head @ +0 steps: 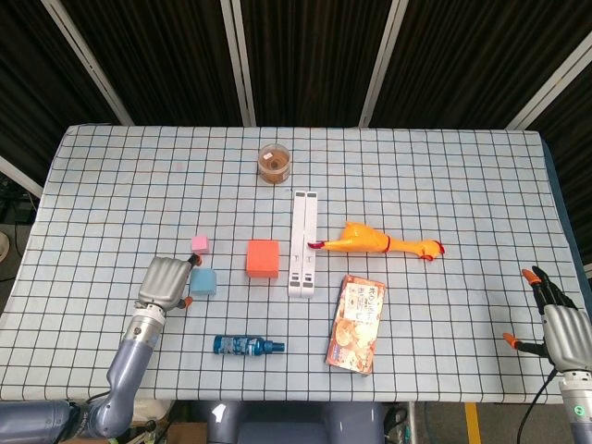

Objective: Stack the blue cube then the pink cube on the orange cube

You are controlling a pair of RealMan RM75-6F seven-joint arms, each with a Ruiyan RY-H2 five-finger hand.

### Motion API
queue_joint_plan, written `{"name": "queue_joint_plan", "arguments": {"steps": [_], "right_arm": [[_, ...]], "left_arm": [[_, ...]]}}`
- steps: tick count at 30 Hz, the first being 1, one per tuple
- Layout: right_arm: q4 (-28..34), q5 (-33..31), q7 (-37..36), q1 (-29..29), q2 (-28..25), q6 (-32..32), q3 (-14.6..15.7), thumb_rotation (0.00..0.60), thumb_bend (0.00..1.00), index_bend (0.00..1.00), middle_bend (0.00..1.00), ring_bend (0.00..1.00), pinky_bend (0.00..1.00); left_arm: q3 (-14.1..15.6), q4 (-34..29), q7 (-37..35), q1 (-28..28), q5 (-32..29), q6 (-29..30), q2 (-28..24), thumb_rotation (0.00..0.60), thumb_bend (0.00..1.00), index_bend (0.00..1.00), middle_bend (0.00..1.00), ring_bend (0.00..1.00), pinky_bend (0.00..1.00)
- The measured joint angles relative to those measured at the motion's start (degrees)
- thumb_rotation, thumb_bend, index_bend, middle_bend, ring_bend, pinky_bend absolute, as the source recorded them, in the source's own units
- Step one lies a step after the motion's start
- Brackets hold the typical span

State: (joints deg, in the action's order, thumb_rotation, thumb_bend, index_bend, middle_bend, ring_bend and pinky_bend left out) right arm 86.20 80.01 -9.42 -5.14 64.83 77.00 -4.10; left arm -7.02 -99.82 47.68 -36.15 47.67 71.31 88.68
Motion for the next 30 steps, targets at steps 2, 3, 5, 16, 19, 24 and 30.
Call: {"name": "queue_joint_plan", "arguments": {"steps": [2, 3, 5, 16, 19, 24, 30], "right_arm": [[0.0, 0.0, 0.0, 0.0, 0.0, 0.0, 0.0, 0.600, 0.04, 0.09, 0.05, 0.15, 0.25], [0.0, 0.0, 0.0, 0.0, 0.0, 0.0, 0.0, 0.600, 0.04, 0.09, 0.05, 0.15, 0.25], [0.0, 0.1, 0.0, -0.1, 0.0, -0.2, 0.0, 0.600, 0.04, 0.09, 0.05, 0.15, 0.25], [-0.4, -0.2, 2.4, -0.1, 0.5, 0.3, -0.1, 0.600, 0.04, 0.09, 0.05, 0.15, 0.25], [-0.9, -0.1, 5.4, 0.1, 0.9, 2.1, -0.4, 0.600, 0.04, 0.09, 0.05, 0.15, 0.25], [-0.9, 1.6, 6.0, 0.6, 1.1, 4.5, -0.5, 0.600, 0.04, 0.09, 0.05, 0.15, 0.25], [-1.1, 3.1, 5.9, 0.6, 0.9, 5.0, -0.1, 0.600, 0.04, 0.09, 0.05, 0.15, 0.25]], "left_arm": [[-0.1, 0.6, 0.0, 0.0, 0.1, 0.7, 0.5, 0.600, 0.22, 0.32, 0.88, 0.65, 0.64], [-0.1, 0.9, 0.1, 0.1, 0.1, 1.2, 0.7, 0.600, 0.22, 0.31, 0.88, 0.65, 0.64], [-0.2, 1.2, 0.4, 0.0, 0.0, 1.7, 1.1, 0.600, 0.22, 0.31, 0.88, 0.65, 0.64], [-0.3, 1.8, 0.3, -0.5, -1.5, 0.7, 1.7, 0.600, 0.22, 0.29, 0.88, 0.65, 0.64], [-0.3, 1.7, 0.2, -0.5, -1.4, 0.9, 1.6, 0.600, 0.22, 0.29, 0.88, 0.66, 0.64], [-0.2, 1.5, 0.4, -0.5, -1.6, 1.3, 1.7, 0.600, 0.22, 0.31, 0.88, 0.66, 0.64], [-0.1, 1.6, 1.1, -0.6, -2.0, 1.9, 2.1, 0.600, 0.22, 0.31, 0.88, 0.66, 0.65]]}}
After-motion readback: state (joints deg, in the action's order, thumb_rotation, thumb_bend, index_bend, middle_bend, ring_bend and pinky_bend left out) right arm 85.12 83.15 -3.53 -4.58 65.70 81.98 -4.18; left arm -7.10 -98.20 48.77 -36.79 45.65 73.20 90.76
